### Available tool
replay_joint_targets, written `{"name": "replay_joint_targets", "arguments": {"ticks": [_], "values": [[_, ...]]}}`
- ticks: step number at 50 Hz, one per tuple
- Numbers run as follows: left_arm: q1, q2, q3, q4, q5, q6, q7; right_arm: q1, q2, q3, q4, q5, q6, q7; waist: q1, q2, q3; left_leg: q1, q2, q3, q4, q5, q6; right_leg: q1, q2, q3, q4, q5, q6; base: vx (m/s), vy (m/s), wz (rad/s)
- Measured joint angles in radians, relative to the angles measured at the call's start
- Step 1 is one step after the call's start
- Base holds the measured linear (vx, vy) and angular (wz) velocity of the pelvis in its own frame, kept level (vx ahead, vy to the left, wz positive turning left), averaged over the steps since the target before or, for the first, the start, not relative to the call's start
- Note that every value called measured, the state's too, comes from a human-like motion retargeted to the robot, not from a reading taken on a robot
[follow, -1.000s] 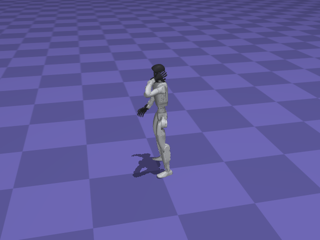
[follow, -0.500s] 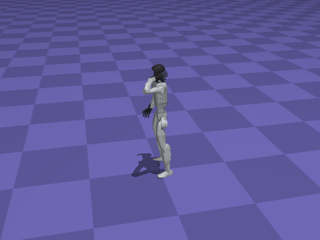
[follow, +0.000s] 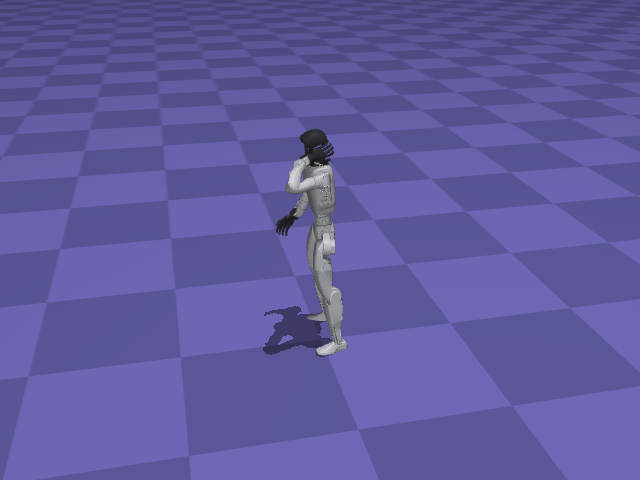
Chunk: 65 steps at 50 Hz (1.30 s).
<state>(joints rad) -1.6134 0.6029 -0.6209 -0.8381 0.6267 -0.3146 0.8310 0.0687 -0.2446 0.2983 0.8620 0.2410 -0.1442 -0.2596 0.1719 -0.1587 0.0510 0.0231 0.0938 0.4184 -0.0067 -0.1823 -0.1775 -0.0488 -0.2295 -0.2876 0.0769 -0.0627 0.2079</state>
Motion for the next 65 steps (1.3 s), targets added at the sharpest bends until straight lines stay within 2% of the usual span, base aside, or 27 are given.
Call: {"name": "replay_joint_targets", "arguments": {"ticks": [12,21,31,41,50,65], "values": [[0.113,0.074,0.009,-0.016,-0.069,-0.018,-0.006,-0.038,0.007,-0.057,0.091,0.035,0.009,-0.020,-0.036,0.023,-0.045,0.015,-0.005,-0.009,0.002,-0.003,0.001,0.022,-0.007,-0.010,0.002,-0.009,0.009,0.00,0.00,0.00],[0.054,0.127,-0.024,-0.011,-0.103,-0.004,-0.003,-0.010,-0.010,-0.103,0.165,0.056,0.023,-0.007,-0.073,0.061,-0.098,0.024,-0.010,-0.019,0.006,-0.006,0.002,0.042,-0.013,-0.022,0.001,-0.017,0.013,0.00,0.00,0.00],[-0.048,0.171,-0.072,0.002,-0.106,0.019,-0.010,0.052,-0.021,-0.103,0.198,0.066,0.043,0.021,-0.098,0.065,-0.116,0.015,-0.005,-0.031,0.002,-0.001,0.002,0.043,-0.009,-0.039,-0.005,-0.016,0.018,0.00,0.00,0.00],[-0.093,0.132,-0.084,-0.009,-0.128,-0.007,-0.053,0.103,-0.016,-0.083,0.184,0.079,0.056,0.035,-0.069,0.041,-0.109,-0.009,0.006,-0.036,-0.006,0.005,0.009,0.021,0.005,-0.047,-0.010,-0.007,0.013,0.00,0.00,0.00],[-0.048,0.055,-0.044,-0.016,-0.099,-0.013,-0.061,0.095,-0.016,-0.048,0.112,0.059,0.041,0.025,-0.018,0.000,-0.074,-0.020,0.012,-0.031,-0.011,0.009,0.004,0.004,0.013,-0.041,-0.012,-0.002,0.004,0.00,0.00,0.00],[0.066,0.065,0.028,-0.020,-0.062,-0.037,-0.043,0.014,-0.019,-0.060,-0.043,-0.014,-0.002,0.015,0.019,-0.017,-0.033,-0.007,0.009,-0.007,-0.007,0.003,0.001,-0.012,0.007,-0.016,0.017,-0.006,0.014,0.00,0.00,0.00]]}}
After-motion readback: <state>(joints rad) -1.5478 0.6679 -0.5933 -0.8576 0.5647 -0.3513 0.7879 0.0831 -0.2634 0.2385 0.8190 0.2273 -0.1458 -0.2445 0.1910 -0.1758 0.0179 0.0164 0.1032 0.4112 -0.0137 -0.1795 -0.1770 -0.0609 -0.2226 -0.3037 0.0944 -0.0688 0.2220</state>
